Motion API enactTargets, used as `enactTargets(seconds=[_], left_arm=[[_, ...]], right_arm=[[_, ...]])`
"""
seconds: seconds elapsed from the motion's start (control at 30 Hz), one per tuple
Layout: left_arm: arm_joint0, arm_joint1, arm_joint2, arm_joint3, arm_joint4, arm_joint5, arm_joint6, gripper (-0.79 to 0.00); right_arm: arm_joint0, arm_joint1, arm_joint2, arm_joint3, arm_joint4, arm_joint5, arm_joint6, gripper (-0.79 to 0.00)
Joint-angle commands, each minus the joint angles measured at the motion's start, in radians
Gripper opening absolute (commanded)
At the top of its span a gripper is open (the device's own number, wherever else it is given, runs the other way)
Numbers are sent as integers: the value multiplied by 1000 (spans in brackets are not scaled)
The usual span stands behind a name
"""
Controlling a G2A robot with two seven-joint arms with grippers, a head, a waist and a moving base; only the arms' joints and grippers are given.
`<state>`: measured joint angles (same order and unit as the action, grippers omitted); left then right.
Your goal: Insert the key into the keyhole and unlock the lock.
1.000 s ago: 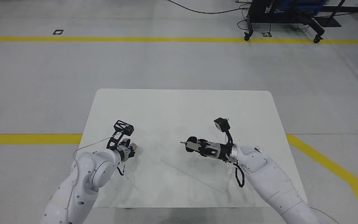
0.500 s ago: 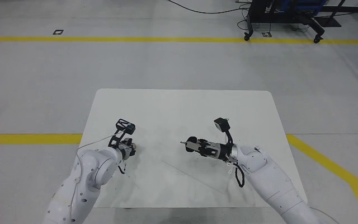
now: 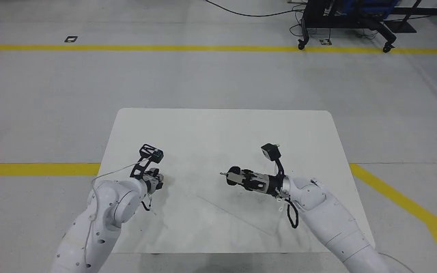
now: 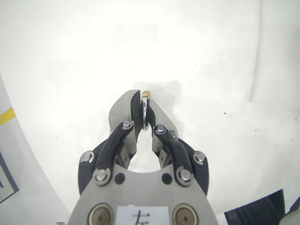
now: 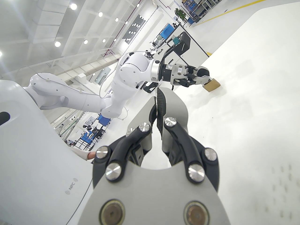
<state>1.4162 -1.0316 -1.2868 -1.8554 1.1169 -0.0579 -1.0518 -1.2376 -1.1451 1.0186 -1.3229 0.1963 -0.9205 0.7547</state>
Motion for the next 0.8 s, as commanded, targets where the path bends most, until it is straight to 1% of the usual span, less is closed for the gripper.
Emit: enactTargets(seconds=[0.0, 0.1, 0.27, 0.6, 0.77], left_arm=[[4, 2, -9, -10, -5, -16, -23, -785], [6, 4, -16, -24, -3, -26, -54, -785], [9, 4, -16, -36, 5, -28, -71, -785], [-13, -1, 12, -3, 10, -32, -71, -785], [-28, -3, 27, 6, 39, -33, -73, -785]], right_arm=[[0, 0, 0, 0, 0, 0, 0, -785], [0, 0, 0, 0, 0, 0, 0, -785], [0, 0, 0, 0, 0, 0, 0, -785], [0, 0, 0, 0, 0, 0, 0, -785], [0, 0, 0, 0, 0, 0, 0, -785]])
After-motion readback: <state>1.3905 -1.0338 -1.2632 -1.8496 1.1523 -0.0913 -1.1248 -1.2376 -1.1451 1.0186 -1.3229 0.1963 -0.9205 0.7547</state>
